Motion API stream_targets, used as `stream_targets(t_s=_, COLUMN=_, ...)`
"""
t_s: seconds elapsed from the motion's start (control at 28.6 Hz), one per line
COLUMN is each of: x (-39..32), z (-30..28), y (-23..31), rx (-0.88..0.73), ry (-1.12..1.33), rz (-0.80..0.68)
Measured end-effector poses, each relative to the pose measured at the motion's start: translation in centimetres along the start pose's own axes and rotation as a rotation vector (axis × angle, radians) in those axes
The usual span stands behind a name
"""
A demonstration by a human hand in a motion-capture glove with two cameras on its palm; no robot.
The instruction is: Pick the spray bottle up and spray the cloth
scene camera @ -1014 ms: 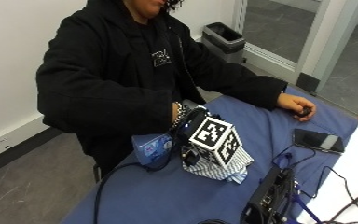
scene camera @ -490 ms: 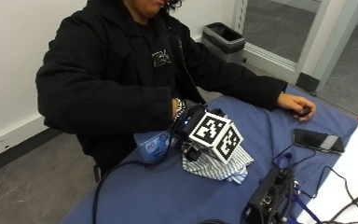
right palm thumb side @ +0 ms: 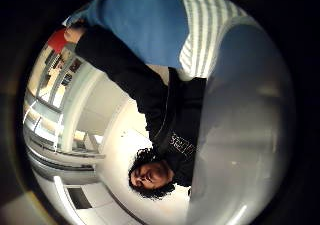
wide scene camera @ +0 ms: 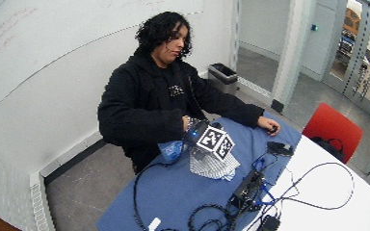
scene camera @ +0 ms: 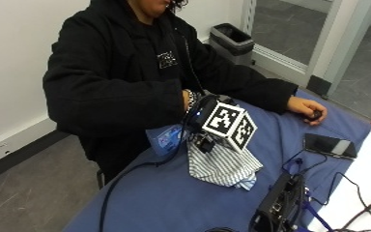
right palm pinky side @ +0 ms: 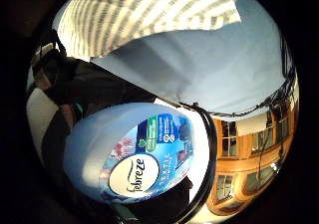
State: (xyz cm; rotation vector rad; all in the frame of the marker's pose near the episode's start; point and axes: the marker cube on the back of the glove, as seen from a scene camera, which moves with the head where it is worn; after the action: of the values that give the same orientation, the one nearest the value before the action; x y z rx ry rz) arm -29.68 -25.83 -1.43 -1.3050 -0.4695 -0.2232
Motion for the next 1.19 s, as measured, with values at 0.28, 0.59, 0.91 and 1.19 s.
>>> stream_targets(t_s=0.28, x=-5.4, z=-1.6, y=0.0, rx=0.072, ry=-0.029, rz=-0.203)
stream_targets(t_s=0.59, x=-10.5, z=-5.4, y=-1.0, rx=0.241, ry=-0.064, rz=-0.407)
stream_targets(t_s=0.91, x=-13.7, z=-10.3, y=-4.1, rx=0.518, ry=-0.169, rz=-0.582)
stream_targets(t_s=1.19, x=-14.1, z=-12.9, y=-6.9, rx=0.747, ry=-0.259, rz=-0.706)
